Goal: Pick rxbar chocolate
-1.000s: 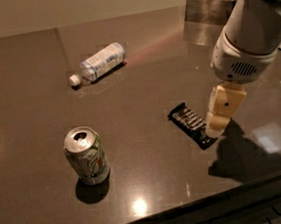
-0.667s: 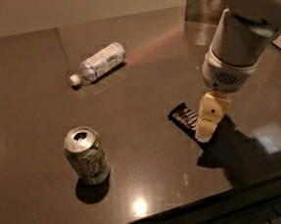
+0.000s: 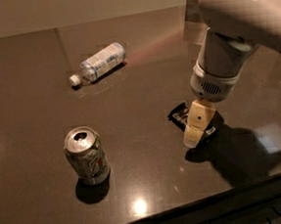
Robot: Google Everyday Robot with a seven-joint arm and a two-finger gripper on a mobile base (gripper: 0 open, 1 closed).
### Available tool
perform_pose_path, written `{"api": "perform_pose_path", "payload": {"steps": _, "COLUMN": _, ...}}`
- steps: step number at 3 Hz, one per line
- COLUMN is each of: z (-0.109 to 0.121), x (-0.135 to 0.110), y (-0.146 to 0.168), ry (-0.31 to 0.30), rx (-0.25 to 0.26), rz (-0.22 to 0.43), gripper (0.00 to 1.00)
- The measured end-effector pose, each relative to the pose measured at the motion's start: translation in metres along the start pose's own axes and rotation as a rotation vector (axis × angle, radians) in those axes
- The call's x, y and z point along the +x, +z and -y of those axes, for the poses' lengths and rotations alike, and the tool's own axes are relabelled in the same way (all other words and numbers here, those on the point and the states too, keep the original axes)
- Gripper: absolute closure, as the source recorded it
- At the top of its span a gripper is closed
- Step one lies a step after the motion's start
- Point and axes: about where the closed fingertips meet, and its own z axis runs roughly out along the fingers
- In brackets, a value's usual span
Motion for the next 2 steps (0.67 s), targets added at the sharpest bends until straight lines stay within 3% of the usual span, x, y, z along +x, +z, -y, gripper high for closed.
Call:
{"api": "perform_pose_path", "payload": {"steps": 1, "z": -0.0019, "x": -0.001, "y": 0.0124, "ry": 0.025, "rx": -0.025, "rz": -0.006, "gripper": 0.02}}
{"api": "perform_pose_path", "payload": {"steps": 2, "z": -0.004, "x": -0.0026, "y": 0.0189, "ry": 0.04, "rx": -0.043, "rz": -0.009, "gripper": 0.21}}
